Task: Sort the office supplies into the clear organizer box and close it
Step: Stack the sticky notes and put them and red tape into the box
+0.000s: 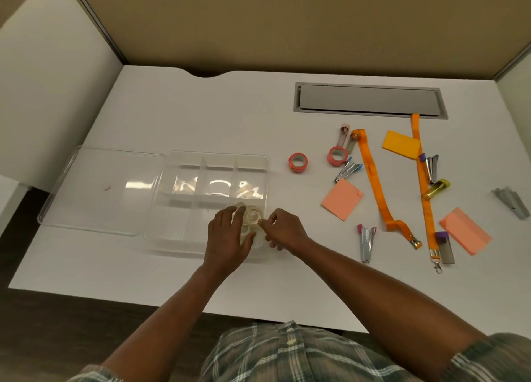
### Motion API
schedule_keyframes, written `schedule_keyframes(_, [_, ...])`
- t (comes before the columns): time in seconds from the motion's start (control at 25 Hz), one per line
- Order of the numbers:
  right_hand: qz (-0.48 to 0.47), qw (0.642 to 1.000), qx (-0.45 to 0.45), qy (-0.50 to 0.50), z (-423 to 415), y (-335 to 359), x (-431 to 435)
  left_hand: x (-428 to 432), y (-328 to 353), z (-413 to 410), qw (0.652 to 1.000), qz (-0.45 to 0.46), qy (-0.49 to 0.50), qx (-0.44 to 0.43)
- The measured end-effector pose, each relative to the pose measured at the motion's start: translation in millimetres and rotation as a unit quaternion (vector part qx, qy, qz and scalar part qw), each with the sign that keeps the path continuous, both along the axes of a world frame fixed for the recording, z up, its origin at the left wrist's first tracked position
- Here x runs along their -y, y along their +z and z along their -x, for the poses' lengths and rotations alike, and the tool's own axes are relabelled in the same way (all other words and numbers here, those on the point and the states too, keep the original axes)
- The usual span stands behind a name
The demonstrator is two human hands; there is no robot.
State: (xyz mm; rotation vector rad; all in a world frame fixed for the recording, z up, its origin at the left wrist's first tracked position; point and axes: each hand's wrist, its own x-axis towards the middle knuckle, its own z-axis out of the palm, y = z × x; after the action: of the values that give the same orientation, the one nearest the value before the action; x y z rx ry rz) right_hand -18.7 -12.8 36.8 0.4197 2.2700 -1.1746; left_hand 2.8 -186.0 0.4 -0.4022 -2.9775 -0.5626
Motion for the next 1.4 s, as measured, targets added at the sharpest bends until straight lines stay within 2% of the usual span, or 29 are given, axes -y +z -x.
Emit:
schedule_keyframes(0.12, [-0.076, 0.995, -0.052, -0.023, -2, -2, -39, -31, 9, 5, 1.0, -0.012, 0.009, -0.019])
schedule_keyframes(0.2, [-0.11, 0.988, -0.077, -0.072, -3, -2, -79, -64, 15, 9, 0.999, -0.03, -0.014, -0.012])
schedule_keyframes(0.32, [-0.13, 0.982, -0.077, -0.112, -9, -1, -133, -125, 19, 17, 0.994, -0.063, -0.069, 0.064])
schedule_keyframes(0.4, [-0.112, 0.984, -0.072, -0.116, -16, 1, -157, -169, 17, 24, 0.976, -0.118, -0.049, 0.174])
schedule_keyframes(0.48, [-0.072, 0.988, -0.054, -0.127, -21, 0, -171, -206, 15, 35, 0.95, -0.155, 0.014, 0.27])
schedule_keyframes(0.56, [-0.026, 0.988, -0.028, -0.15, -20, -6, -180, -230, 8, 48, 0.93, -0.166, 0.072, 0.321])
schedule_keyframes(0.8, [0.066, 0.976, 0.02, -0.206, -10, -21, -198, -259, 1, 63, 0.882, -0.223, 0.22, 0.352])
schedule_keyframes(0.92, [0.09, 0.972, 0.033, -0.215, -12, -18, -204, -264, 4, 58, 0.869, -0.266, 0.221, 0.353])
schedule_keyframes(1.0, [0.082, 0.977, -0.002, -0.196, -17, -10, -217, -269, 10, 51, 0.864, -0.296, 0.212, 0.346])
schedule_keyframes(1.12, [-0.003, 0.982, -0.114, -0.15, -27, 6, -261, -281, 25, 42, 0.858, -0.336, 0.186, 0.342])
schedule_keyframes(1.24, [-0.138, 0.963, -0.171, -0.154, -41, 8, -330, -297, 39, 34, 0.849, -0.363, 0.161, 0.35])
schedule_keyframes(1.32, [-0.227, 0.948, -0.147, -0.167, -54, 2, -375, -309, 45, 29, 0.843, -0.367, 0.149, 0.363])
schedule_keyframes(1.4, [-0.326, 0.932, -0.068, -0.141, -68, -5, -410, -320, 48, 23, 0.842, -0.365, 0.137, 0.373])
